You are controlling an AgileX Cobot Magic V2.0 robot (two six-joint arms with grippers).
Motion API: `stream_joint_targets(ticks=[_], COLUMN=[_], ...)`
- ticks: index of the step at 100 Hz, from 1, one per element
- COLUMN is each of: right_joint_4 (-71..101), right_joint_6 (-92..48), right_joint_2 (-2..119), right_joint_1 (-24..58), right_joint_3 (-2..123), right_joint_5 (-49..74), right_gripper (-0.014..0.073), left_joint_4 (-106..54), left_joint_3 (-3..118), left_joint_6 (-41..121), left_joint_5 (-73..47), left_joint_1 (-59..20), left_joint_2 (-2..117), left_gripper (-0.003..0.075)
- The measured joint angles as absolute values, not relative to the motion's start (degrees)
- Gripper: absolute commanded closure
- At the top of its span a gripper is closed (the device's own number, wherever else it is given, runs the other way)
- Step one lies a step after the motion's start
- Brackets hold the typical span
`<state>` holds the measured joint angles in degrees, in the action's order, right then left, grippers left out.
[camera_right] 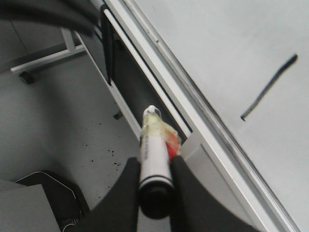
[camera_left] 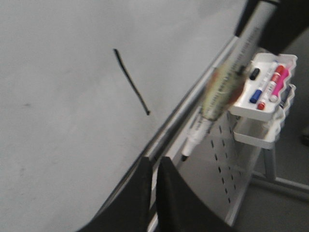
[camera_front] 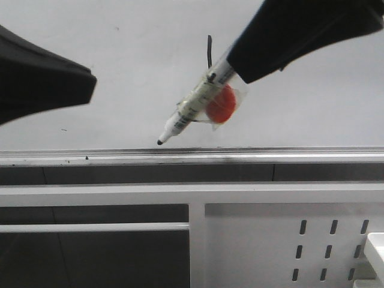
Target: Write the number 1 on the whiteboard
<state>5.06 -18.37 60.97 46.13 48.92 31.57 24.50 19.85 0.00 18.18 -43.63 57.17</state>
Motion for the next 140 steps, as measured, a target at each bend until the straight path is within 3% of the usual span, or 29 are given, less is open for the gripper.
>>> stream_joint_targets(ticks=[10,17,54,140], right_joint_4=[5.06,5.06,5.02,4.14], right_joint_6=[-18.37,-18.37,-18.60,-18.62], right_joint_2=[62.27,62.90,63.94,64.58], right_joint_1=[46.73,46.78,51.70,52.08], right_joint_3=[51.38,52.72,55.75,55.93], right_joint_5=[33.73,35.18,37.75,37.59], right_gripper=[0.0664,0.0664,0.0664,0.0664], left_joint_4=[25.94,26.32,26.65,28.45], left_joint_3=[19.85,19.85,21.60,21.87], left_joint_6=[0.00,0.00,0.00,0.00], left_joint_5=[18.93,20.55,28.06,29.55], left_joint_1=[-44.53,-44.74,-44.74,-44.74], left_joint_2=[59.99,62.03,69.79,69.91], left_gripper=[0.0466,0.0423,0.0422,0.0426])
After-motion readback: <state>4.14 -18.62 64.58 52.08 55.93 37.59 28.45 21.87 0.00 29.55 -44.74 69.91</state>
